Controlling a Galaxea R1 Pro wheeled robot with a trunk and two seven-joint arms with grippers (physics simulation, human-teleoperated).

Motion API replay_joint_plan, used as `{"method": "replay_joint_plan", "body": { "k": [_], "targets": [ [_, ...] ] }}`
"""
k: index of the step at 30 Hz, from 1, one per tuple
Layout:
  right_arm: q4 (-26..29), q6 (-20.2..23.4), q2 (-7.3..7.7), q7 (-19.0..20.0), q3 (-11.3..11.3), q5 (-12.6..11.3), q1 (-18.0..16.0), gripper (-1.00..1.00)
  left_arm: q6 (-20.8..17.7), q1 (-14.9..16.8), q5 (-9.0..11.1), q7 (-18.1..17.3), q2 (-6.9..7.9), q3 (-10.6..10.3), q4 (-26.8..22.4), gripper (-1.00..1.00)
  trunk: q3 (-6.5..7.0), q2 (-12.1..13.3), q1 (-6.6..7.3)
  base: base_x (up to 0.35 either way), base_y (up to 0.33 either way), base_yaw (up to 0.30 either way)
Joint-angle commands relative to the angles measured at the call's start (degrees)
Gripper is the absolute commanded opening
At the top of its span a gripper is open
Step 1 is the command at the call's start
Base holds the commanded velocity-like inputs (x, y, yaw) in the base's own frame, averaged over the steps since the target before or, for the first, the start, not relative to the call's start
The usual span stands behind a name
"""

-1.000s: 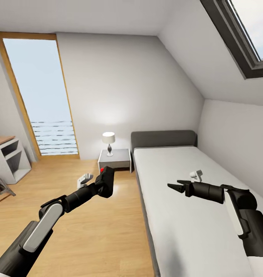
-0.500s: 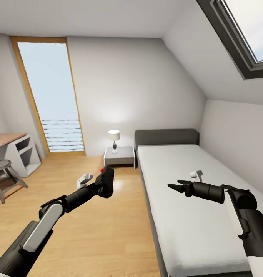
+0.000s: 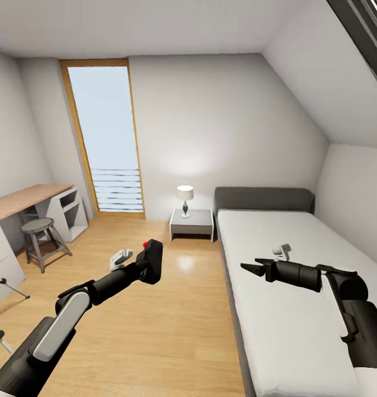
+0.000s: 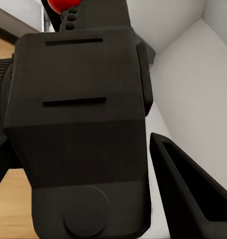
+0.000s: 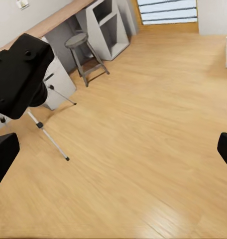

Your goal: Attach the digital camera to the camera tripod in the bedroom.

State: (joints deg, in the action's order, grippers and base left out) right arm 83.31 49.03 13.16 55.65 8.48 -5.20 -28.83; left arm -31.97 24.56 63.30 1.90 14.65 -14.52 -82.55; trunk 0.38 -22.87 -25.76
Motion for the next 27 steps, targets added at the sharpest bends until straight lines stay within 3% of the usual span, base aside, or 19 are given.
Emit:
{"method": "replay_joint_plan", "body": {
  "k": [1, 27],
  "targets": [
    [0.01, 0.45, 0.02, -0.08, 0.01, -0.43, 0.0, 1.0, -0.11, 0.05, 0.36, 0.12, 0.02, -0.07, 0.0, -1.0, -0.02, -0.04, -0.02, -0.002, 0.0, 0.287],
    [-0.05, 0.36, -0.06, -0.67, 0.04, -0.66, 0.0, 1.0, -0.11, 0.05, 0.42, 0.11, 0.03, 0.01, 0.1, -1.0, -0.02, -0.04, -0.02, 0.001, 0.0, 0.288]
  ]
}}
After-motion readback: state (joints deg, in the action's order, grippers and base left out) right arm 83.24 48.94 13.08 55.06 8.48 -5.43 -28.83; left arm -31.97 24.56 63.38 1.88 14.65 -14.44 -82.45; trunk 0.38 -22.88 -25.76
